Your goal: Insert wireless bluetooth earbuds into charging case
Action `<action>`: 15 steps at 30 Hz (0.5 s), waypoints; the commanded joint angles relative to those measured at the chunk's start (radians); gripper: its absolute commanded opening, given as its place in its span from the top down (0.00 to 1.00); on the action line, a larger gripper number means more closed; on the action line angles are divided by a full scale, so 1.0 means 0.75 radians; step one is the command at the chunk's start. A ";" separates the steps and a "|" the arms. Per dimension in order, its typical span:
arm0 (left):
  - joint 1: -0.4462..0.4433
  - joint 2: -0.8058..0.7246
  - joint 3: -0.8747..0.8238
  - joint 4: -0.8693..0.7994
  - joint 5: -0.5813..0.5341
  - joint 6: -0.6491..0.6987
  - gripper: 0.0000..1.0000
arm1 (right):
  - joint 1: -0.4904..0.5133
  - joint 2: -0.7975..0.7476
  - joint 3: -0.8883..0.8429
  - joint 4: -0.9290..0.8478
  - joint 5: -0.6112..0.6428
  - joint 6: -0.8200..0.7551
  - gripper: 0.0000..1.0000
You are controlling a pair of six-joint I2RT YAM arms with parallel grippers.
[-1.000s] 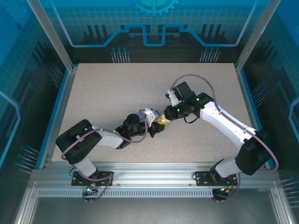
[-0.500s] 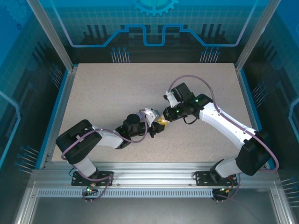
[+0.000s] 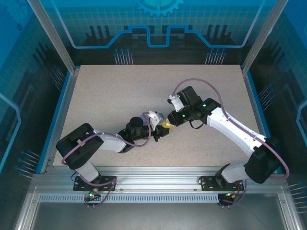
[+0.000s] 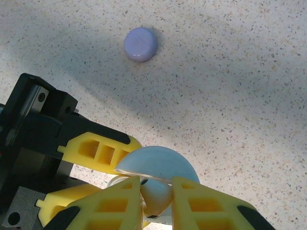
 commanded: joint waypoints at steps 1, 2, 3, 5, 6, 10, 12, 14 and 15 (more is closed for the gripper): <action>-0.010 -0.051 0.021 0.082 0.008 0.020 0.88 | 0.044 -0.016 -0.018 -0.007 -0.140 -0.047 0.81; -0.011 -0.051 0.019 0.083 0.012 0.018 0.88 | 0.042 -0.013 -0.017 -0.007 -0.150 -0.054 0.81; -0.010 -0.053 0.019 0.082 0.014 0.020 0.88 | 0.044 -0.011 -0.017 -0.005 -0.161 -0.064 0.81; -0.010 -0.053 0.020 0.080 0.017 0.022 0.88 | 0.044 -0.011 -0.019 -0.007 -0.178 -0.085 0.81; -0.011 -0.055 0.021 0.080 0.019 0.024 0.88 | 0.044 -0.013 -0.023 -0.007 -0.180 -0.099 0.81; -0.011 -0.065 0.018 0.074 0.024 0.033 0.88 | 0.042 -0.024 -0.031 -0.011 -0.203 -0.150 0.81; -0.012 -0.069 0.015 0.074 0.030 0.042 0.88 | 0.038 -0.034 -0.037 -0.011 -0.218 -0.175 0.81; -0.010 -0.071 0.015 0.076 0.038 0.044 0.88 | 0.030 -0.041 -0.044 -0.009 -0.239 -0.197 0.81; -0.010 -0.072 0.015 0.079 0.048 0.044 0.88 | 0.026 -0.045 -0.048 -0.010 -0.252 -0.209 0.80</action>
